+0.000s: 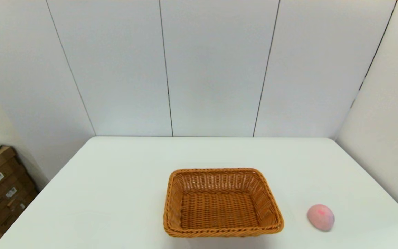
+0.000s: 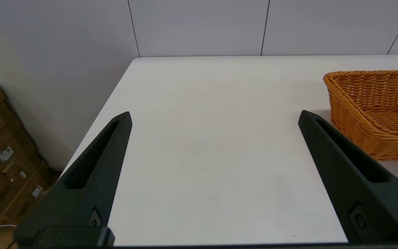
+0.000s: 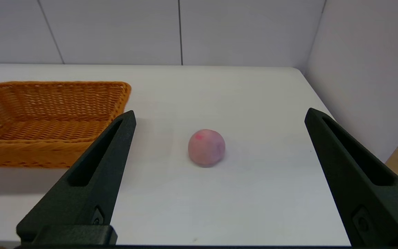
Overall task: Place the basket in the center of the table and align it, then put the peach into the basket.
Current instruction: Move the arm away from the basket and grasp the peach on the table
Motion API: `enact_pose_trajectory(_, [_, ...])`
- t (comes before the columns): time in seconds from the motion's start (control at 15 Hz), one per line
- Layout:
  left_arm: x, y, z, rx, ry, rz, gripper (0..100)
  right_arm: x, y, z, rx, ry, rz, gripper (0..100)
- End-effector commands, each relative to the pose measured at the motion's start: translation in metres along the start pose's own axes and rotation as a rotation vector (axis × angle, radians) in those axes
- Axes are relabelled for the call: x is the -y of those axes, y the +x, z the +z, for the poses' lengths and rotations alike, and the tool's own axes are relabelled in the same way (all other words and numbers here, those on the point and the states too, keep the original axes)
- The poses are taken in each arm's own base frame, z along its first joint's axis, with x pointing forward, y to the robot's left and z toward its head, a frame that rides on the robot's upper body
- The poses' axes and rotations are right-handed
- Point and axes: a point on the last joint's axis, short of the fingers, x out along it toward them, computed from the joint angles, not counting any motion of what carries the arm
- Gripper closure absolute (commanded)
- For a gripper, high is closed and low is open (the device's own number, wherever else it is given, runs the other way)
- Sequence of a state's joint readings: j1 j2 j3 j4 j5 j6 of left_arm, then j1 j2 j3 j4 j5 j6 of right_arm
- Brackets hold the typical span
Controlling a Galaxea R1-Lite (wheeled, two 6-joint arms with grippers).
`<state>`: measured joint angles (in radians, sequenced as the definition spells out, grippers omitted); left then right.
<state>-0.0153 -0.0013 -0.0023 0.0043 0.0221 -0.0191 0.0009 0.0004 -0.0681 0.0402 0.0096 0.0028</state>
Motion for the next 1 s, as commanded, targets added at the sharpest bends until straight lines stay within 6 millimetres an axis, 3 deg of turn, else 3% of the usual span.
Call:
enact_pose_trajectory(0.07, [0.0,0.0,0.0,-0.001,-0.019,0.005,0,-0.001,-0.004,0.039,-0.14,0.008,0.038,0])
enact_pose_trajectory(0.2, [0.0,0.0,0.0,-0.001,-0.041,0.009,0,0.0,0.029,0.072,-0.306,0.008,-0.024,0])
enact_pose_trajectory(0.27, [0.0,0.0,0.0,-0.001,-0.039,0.009,0,0.002,0.059,0.085,-0.428,-0.002,-0.071,0])
enact_pose_trajectory(0.47, [0.0,0.0,0.0,0.0,-0.041,0.01,0,0.004,0.138,0.084,-0.705,-0.008,-0.077,0])
enact_pose_trajectory(0.6, [0.0,0.0,0.0,-0.001,-0.039,0.009,0,0.005,0.188,0.06,-0.857,-0.021,-0.074,0])
enact_pose_trajectory(0.67, [0.0,0.0,0.0,-0.001,-0.038,0.009,0,0.004,0.212,0.039,-0.954,-0.025,-0.063,0])
enact_pose_trajectory(0.8, [0.0,0.0,0.0,-0.001,-0.038,0.009,0,-0.001,0.236,0.004,-1.121,-0.04,-0.042,0])
enact_pose_trajectory(1.0, [0.0,0.0,0.0,0.001,-0.036,0.009,0,-0.001,0.253,-0.03,-1.237,-0.043,-0.032,0])
